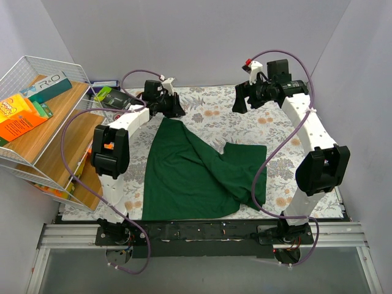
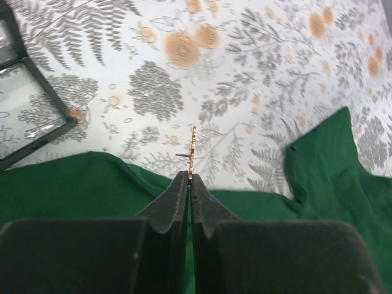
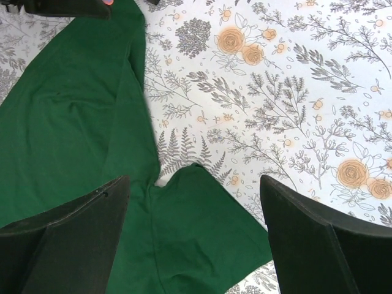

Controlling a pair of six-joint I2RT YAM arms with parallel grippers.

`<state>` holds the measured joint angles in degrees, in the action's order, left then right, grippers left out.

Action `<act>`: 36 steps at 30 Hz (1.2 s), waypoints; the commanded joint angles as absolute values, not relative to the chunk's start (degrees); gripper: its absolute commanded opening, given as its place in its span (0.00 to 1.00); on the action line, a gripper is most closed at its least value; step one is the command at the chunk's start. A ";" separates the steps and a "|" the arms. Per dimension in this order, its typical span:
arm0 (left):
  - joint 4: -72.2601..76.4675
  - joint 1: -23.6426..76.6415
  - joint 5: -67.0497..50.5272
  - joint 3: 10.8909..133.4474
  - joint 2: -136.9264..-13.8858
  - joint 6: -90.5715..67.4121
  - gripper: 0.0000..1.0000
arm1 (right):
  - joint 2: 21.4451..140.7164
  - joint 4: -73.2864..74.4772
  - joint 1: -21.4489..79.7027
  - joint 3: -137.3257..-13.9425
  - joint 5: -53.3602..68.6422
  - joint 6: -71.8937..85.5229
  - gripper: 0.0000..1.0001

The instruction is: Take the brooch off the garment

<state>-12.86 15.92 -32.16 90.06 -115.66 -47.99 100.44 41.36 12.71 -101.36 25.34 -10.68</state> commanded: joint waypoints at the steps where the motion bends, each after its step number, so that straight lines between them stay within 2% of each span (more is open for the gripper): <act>1: -17.22 15.56 -30.15 98.25 -120.48 -53.09 0.00 | 100.28 38.67 11.08 -103.09 24.70 -11.16 0.93; 10: -18.63 12.92 -28.65 103.35 -126.29 -52.30 0.00 | 100.81 38.32 9.14 -101.87 24.35 -10.72 0.93; 32: -14.94 7.91 -33.93 111.71 -139.57 -54.75 0.00 | 103.89 42.01 9.23 -103.98 20.39 -12.74 0.93; 36: -14.85 7.65 -32.79 111.80 -139.83 -56.25 0.04 | 103.89 42.19 9.14 -103.80 19.95 -12.92 0.93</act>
